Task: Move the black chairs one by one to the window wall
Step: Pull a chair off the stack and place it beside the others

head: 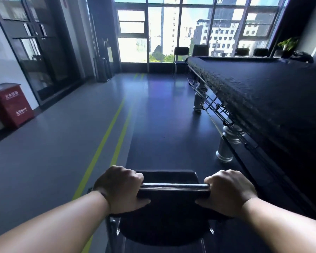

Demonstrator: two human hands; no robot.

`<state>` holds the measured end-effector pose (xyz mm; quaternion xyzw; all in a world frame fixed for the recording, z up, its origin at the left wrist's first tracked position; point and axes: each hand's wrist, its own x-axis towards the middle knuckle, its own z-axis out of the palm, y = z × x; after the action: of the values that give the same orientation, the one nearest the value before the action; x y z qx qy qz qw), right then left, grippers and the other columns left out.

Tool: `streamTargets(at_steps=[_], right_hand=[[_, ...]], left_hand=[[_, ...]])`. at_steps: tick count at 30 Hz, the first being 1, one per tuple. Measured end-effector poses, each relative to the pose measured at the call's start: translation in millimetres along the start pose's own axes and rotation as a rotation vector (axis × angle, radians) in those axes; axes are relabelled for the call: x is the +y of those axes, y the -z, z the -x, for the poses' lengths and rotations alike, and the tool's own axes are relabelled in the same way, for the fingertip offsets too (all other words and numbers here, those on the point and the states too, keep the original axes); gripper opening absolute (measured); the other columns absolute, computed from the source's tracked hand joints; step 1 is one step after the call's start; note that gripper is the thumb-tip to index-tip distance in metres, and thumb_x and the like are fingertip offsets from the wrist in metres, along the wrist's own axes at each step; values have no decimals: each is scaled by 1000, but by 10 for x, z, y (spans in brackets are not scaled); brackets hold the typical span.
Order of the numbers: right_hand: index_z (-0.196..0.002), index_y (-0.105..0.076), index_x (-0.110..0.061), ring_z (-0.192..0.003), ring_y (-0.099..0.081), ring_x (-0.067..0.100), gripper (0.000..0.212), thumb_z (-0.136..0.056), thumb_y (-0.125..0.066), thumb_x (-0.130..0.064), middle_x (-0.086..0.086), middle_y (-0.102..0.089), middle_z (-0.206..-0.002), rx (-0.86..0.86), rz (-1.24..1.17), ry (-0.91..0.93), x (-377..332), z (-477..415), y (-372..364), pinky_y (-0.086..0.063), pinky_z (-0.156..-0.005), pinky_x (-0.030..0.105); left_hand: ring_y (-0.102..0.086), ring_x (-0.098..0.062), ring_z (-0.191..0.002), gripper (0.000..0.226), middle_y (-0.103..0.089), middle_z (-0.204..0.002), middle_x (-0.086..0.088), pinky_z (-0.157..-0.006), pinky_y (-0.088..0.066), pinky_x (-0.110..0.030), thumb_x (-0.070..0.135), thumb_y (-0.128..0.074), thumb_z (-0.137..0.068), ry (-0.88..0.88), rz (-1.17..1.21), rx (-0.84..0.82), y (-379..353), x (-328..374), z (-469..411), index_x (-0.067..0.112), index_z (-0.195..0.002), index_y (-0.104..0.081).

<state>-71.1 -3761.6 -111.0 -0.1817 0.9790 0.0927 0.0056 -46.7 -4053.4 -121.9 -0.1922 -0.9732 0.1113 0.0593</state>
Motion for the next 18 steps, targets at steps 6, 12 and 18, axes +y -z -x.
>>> streamTargets(at_steps=[6,12,18], right_hand=[[-93,-67,-29,-105,-66,19,60,-71,-55,-84,-6,-72,-103,2,5,-30,96,-679,27,-45,-83,29],[-91,-66,-30,-104,-65,21,58,-72,-56,-84,-6,-71,-102,11,14,-41,176,-1288,17,-43,-82,30],[-71,-52,-31,-103,-65,20,54,-71,-57,-84,-7,-71,-101,16,2,-48,420,-1929,7,-39,-76,30]], left_hand=[[-67,-28,-90,56,-70,-94,3,-69,-33,-35,80,-45,-79,-20,-38,13,-152,-375,-650,25,-84,-49],[-67,-28,-89,55,-70,-94,3,-68,-32,-34,81,-47,-78,-8,-60,45,-272,-703,-1149,26,-83,-45],[-67,-28,-91,56,-70,-95,3,-69,-33,-34,80,-48,-78,-4,-58,47,-390,-943,-1748,25,-85,-50]])
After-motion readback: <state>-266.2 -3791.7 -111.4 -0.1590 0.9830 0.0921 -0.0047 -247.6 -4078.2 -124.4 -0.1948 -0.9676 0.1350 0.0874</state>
